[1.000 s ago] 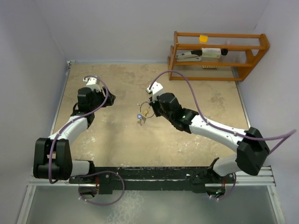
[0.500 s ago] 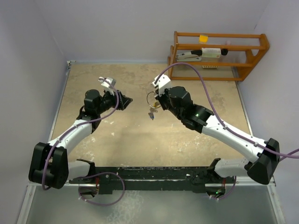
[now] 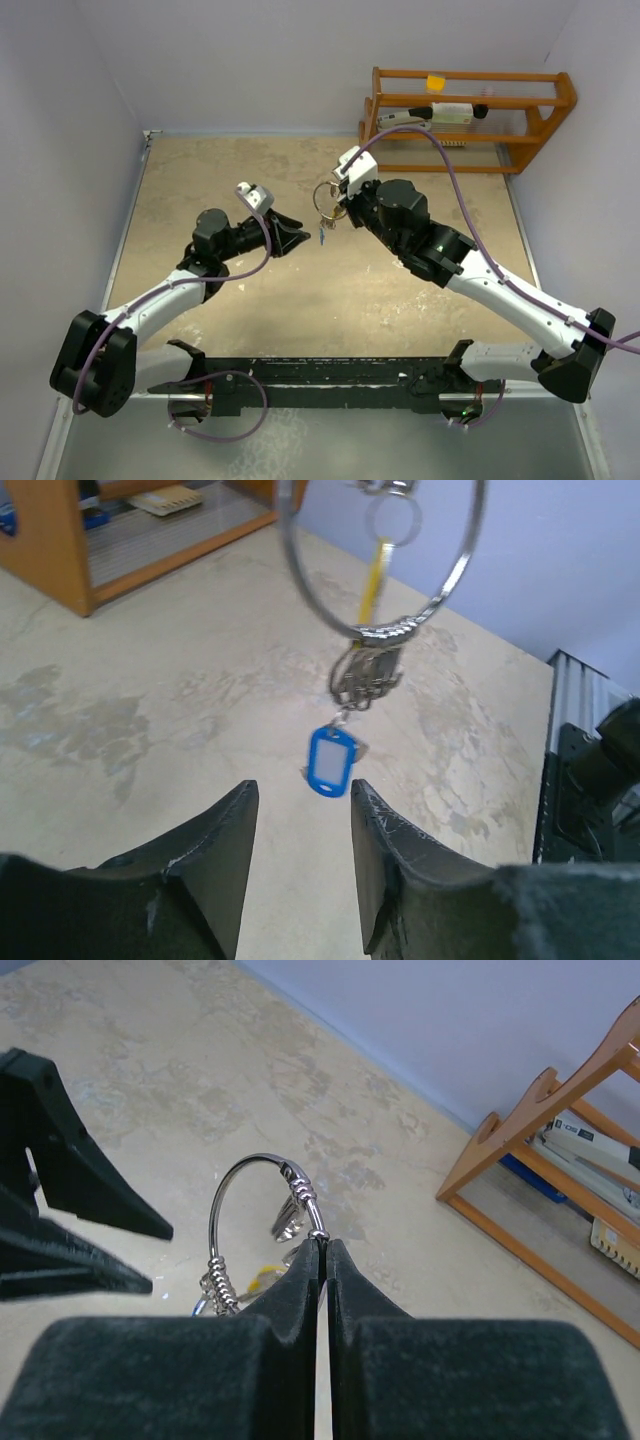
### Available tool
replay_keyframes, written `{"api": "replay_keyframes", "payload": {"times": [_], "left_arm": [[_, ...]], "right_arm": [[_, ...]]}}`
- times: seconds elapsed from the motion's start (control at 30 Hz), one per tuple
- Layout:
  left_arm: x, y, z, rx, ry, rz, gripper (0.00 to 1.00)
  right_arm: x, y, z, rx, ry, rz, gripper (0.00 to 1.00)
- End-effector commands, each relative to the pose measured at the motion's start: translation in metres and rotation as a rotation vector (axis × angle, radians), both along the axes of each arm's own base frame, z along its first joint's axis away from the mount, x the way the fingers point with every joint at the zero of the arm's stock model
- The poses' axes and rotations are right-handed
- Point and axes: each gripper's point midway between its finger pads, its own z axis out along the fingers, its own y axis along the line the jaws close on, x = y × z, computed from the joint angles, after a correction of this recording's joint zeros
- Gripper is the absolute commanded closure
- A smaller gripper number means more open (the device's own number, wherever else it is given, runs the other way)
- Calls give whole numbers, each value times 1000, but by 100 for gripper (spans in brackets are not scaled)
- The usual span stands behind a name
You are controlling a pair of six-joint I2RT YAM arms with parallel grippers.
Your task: Remove the keys from the keyring
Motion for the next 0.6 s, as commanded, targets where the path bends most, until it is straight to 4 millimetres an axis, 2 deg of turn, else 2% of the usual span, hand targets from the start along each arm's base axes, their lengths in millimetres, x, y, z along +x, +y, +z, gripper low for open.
{"api": "replay_keyframes", "payload": {"times": [0.0, 0.13, 0.27, 0.4, 0.57], "left_arm": [[-19, -25, 18, -4, -144, -121, 57], [-24, -37, 17, -11, -157, -142, 48], [-14, -39, 18, -17, -173, -42, 44], [-4, -34, 16, -24, -202, 81, 43], [3, -25, 25, -81, -248, 180, 44]], "right_arm": [[0, 1, 50, 102, -104, 0, 100], [-1, 2, 54, 120, -115, 4, 100], [-2, 2, 56, 143, -120, 6, 100], [-5, 3, 58, 163, -120, 16, 100], [-7, 4, 59, 178, -116, 28, 100]]}}
